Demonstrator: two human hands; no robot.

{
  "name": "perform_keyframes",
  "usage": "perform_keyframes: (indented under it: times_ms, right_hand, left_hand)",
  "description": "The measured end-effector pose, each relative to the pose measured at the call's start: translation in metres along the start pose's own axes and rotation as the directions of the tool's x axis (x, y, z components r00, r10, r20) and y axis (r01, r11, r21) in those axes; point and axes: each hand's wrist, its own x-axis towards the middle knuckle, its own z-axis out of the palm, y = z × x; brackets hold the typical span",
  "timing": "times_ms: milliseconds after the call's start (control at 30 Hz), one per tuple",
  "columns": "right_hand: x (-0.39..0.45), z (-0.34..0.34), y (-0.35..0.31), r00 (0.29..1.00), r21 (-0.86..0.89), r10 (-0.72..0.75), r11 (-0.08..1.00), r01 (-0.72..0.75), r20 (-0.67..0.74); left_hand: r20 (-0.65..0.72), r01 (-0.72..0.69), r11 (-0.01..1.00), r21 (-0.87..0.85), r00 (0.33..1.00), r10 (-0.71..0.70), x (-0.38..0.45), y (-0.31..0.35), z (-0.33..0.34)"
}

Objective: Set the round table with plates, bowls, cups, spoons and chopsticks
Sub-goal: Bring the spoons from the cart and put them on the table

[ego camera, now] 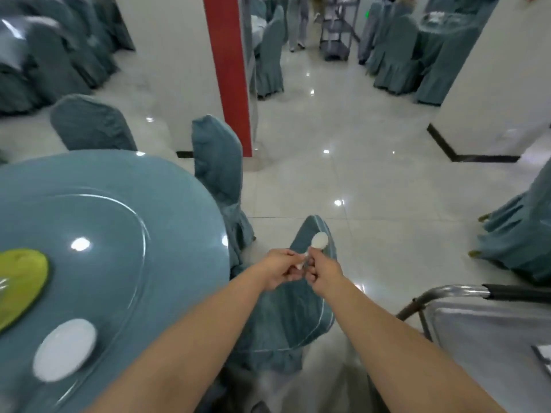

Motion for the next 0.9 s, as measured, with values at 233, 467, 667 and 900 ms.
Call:
perform_keyframes:
  times_ms: [233, 467, 667, 900]
  right_hand:
    - [-0.005, 0.123, 0.066, 0.982, -0.357, 0.094, 0.934, -0.030, 0.163]
    - [0.007, 0.187, 0.116, 0.920, -0.665, 0.230, 0.746, 0.043, 0.317]
    - [0.028, 0.233, 0.136, 0.843, -0.836, 0.280, 0.459, 0.302, 0.458]
    - [0.034, 0.299, 0.161, 0.811, -0.862, 0.313, 0.292, 0.414, 0.495]
  left_hand:
    - [-0.391, 0.037, 0.999, -0.006, 0.920, -0.036, -0.055, -0.022, -0.141]
    - [-0.628, 0.045, 0.990, -0.135, 0.768, -0.121, -0.102, -0.055, -0.216]
    - [-0.803, 0.064, 0.988, -0.139, 0.577, -0.150, -0.122, -0.074, -0.255]
    - [-0.897, 0.197, 0.977, -0.080, 0.414, -0.157, -0.131, -0.091, -0.302]
